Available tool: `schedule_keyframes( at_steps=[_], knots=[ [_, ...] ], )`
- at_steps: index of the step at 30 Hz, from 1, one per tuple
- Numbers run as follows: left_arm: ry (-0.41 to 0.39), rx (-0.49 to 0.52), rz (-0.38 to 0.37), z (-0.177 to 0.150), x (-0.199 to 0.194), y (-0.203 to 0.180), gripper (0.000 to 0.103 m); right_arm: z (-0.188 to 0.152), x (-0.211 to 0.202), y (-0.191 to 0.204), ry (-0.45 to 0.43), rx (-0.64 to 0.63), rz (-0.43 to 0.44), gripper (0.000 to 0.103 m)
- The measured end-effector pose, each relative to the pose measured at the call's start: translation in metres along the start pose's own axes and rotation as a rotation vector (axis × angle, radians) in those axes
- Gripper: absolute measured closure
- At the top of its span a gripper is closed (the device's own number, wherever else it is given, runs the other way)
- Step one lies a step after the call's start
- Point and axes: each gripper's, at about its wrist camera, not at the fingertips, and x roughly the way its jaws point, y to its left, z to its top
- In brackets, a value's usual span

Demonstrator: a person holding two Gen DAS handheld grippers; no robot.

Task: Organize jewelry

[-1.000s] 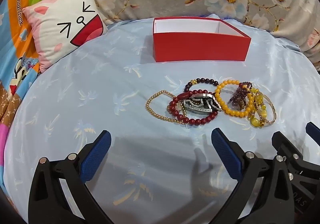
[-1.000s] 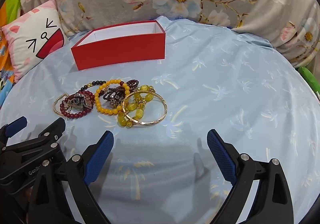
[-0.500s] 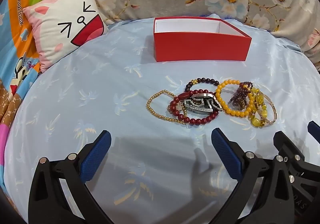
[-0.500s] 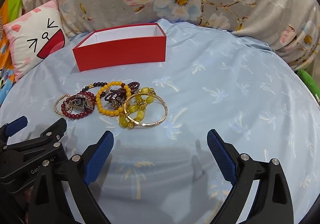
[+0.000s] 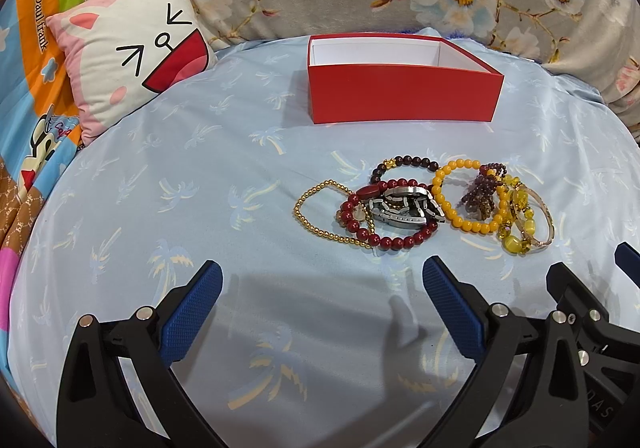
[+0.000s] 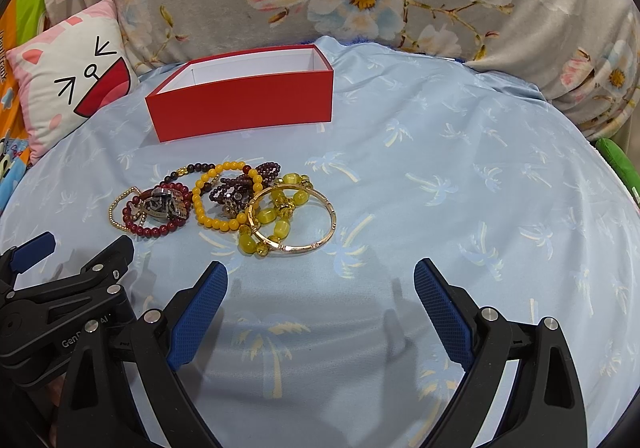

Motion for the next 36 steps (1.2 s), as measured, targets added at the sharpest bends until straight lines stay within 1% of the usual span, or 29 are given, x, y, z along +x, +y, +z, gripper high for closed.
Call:
schedule_keyframes(
  at_steps=[12,13,21,22,36],
  knots=[
    [0.001,0.001,0.000,0.0007,-0.0012,0.0053,0.007,0.0003,-0.0003,0.0001,0.001,0.001,0.001,0.012],
    [0.000,0.002,0.002,-0.0022,-0.0006,0.0014,0.007,0.0003,-0.0003,0.0001,0.001,0.001,0.001,0.012],
    [0.001,0.002,0.001,0.0018,-0.0008,0.0062,0.007,0.0004,-0.0003,0.0001,0.001,0.001,0.001,0.012],
    [0.000,0.003,0.002,-0.0023,-0.0008,0.0012,0.007,0.0004,-0.0002,0.0001,0.001,0.001,0.001,0.012],
    [-0.001,0.003,0.004,-0.0026,-0.0008,0.0004,0.007,0.0004,-0.0005,0.0002,0.001,0.002,0.002,0.012]
  ],
)
